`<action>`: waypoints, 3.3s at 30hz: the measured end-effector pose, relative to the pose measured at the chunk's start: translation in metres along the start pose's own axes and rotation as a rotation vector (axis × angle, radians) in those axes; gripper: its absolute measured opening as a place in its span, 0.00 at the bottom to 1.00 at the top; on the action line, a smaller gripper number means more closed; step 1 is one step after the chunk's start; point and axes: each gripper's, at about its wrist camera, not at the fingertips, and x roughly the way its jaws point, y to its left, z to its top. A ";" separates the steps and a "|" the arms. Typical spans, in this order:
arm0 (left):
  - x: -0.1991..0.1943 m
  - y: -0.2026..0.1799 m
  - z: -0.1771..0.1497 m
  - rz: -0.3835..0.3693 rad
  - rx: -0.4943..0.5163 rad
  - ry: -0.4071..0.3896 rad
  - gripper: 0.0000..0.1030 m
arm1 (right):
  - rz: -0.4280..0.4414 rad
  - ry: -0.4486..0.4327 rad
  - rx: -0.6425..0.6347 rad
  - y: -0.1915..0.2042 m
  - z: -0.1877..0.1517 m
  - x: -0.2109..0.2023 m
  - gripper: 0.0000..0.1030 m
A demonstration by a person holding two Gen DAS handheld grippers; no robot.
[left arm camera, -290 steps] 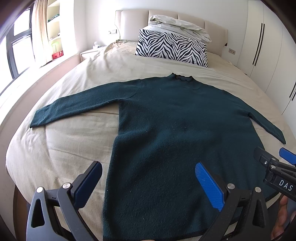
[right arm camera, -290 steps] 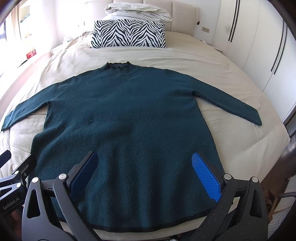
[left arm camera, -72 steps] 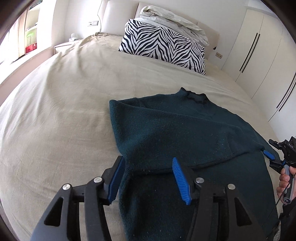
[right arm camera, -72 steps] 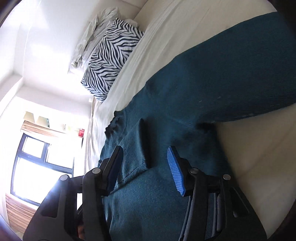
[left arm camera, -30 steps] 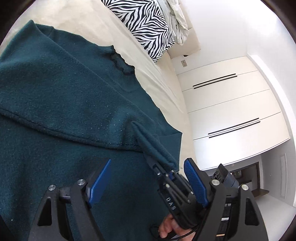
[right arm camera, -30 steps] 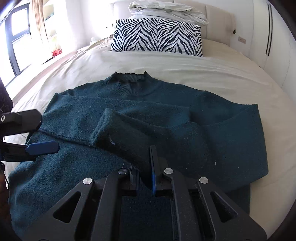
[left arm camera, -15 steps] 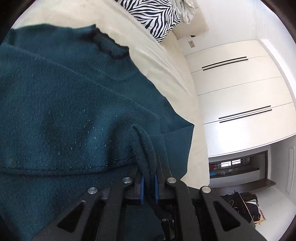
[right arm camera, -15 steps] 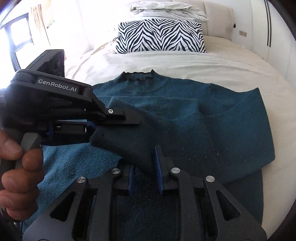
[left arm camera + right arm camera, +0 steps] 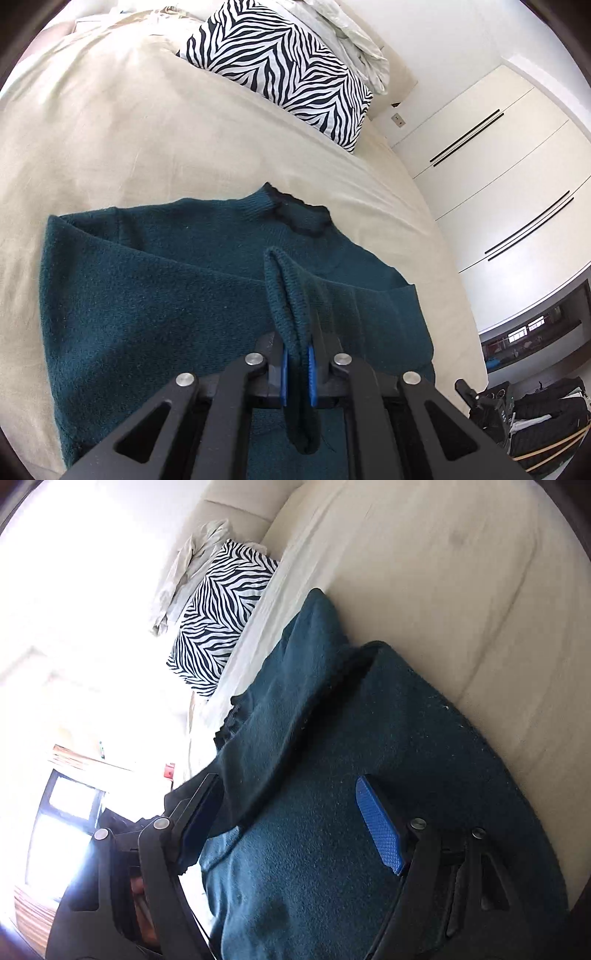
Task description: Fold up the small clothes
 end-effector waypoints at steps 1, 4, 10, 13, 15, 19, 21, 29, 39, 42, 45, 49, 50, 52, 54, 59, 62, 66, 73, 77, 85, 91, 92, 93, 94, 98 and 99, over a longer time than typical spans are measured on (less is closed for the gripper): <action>0.004 0.004 -0.002 0.009 -0.004 0.005 0.08 | 0.019 0.007 0.023 0.001 0.006 0.004 0.72; 0.015 0.009 -0.007 0.020 -0.005 0.002 0.08 | 0.034 0.018 0.078 0.002 0.020 0.025 0.72; 0.024 0.007 -0.007 0.043 0.033 0.009 0.08 | 0.069 -0.006 0.181 0.000 0.051 0.059 0.72; 0.027 0.014 -0.005 0.054 0.026 0.008 0.08 | 0.088 -0.114 0.158 0.003 0.068 0.047 0.72; 0.030 0.019 -0.005 0.050 0.016 0.009 0.09 | 0.111 -0.173 0.205 -0.013 0.076 0.037 0.66; 0.038 0.024 -0.009 0.062 0.024 0.012 0.09 | 0.146 -0.179 0.254 -0.039 0.073 0.032 0.40; 0.039 0.026 -0.010 0.056 0.022 0.005 0.09 | 0.142 -0.186 0.220 -0.039 0.070 0.034 0.37; 0.043 0.031 -0.014 0.067 0.064 -0.013 0.15 | 0.052 -0.103 0.145 -0.025 0.057 0.016 0.42; 0.048 0.051 -0.020 -0.039 0.020 -0.060 0.16 | 0.090 0.004 -0.033 0.038 0.107 0.029 0.62; 0.049 0.054 -0.020 -0.055 0.017 -0.066 0.16 | 0.092 0.094 -0.016 0.038 0.126 0.070 0.62; 0.050 0.056 -0.019 -0.064 0.014 -0.068 0.16 | 0.072 0.158 0.019 0.027 0.141 0.104 0.62; 0.050 0.059 -0.020 -0.078 0.011 -0.073 0.16 | 0.053 0.198 0.020 0.000 0.135 0.114 0.59; 0.051 0.058 -0.020 -0.079 0.012 -0.075 0.16 | 0.067 0.199 0.006 -0.003 0.131 0.108 0.59; 0.050 0.060 -0.021 -0.087 0.008 -0.079 0.16 | 0.092 0.188 -0.003 -0.011 0.122 0.092 0.59; 0.048 0.061 -0.021 -0.100 0.001 -0.087 0.16 | 0.107 0.170 -0.031 -0.019 0.112 0.075 0.59; 0.047 0.062 -0.022 -0.106 0.000 -0.097 0.16 | 0.036 0.193 -0.050 -0.019 0.100 0.045 0.59; 0.048 0.062 -0.023 -0.108 -0.001 -0.100 0.16 | 0.020 0.157 -0.083 0.000 0.105 0.034 0.61; 0.048 0.063 -0.024 -0.109 -0.001 -0.102 0.16 | 0.083 0.188 -0.088 0.022 0.111 0.052 0.61; 0.047 0.065 -0.023 -0.123 -0.017 -0.090 0.16 | 0.044 0.276 -0.153 0.006 0.068 0.080 0.59; 0.038 0.066 -0.018 -0.102 -0.072 -0.047 0.17 | 0.007 0.264 -0.147 0.003 0.056 0.044 0.59; -0.051 0.062 -0.052 0.102 -0.054 -0.108 0.57 | -0.098 0.177 -0.151 -0.018 0.009 -0.063 0.60; -0.129 0.072 -0.135 0.191 -0.078 -0.137 0.65 | -0.101 0.165 -0.173 -0.028 -0.046 -0.120 0.60; -0.139 0.072 -0.151 0.204 -0.086 -0.145 0.68 | -0.104 0.159 -0.182 -0.026 -0.055 -0.125 0.60; -0.149 0.073 -0.167 0.217 -0.097 -0.150 0.70 | -0.104 0.155 -0.183 -0.027 -0.061 -0.131 0.60; -0.156 0.075 -0.183 0.227 -0.109 -0.147 0.72 | -0.107 0.152 -0.181 -0.028 -0.067 -0.137 0.60; -0.165 0.079 -0.238 0.220 -0.142 -0.073 0.72 | -0.128 0.127 -0.177 -0.034 -0.083 -0.162 0.60; -0.167 0.076 -0.249 0.211 -0.132 -0.069 0.72 | -0.141 0.122 -0.181 -0.033 -0.084 -0.166 0.60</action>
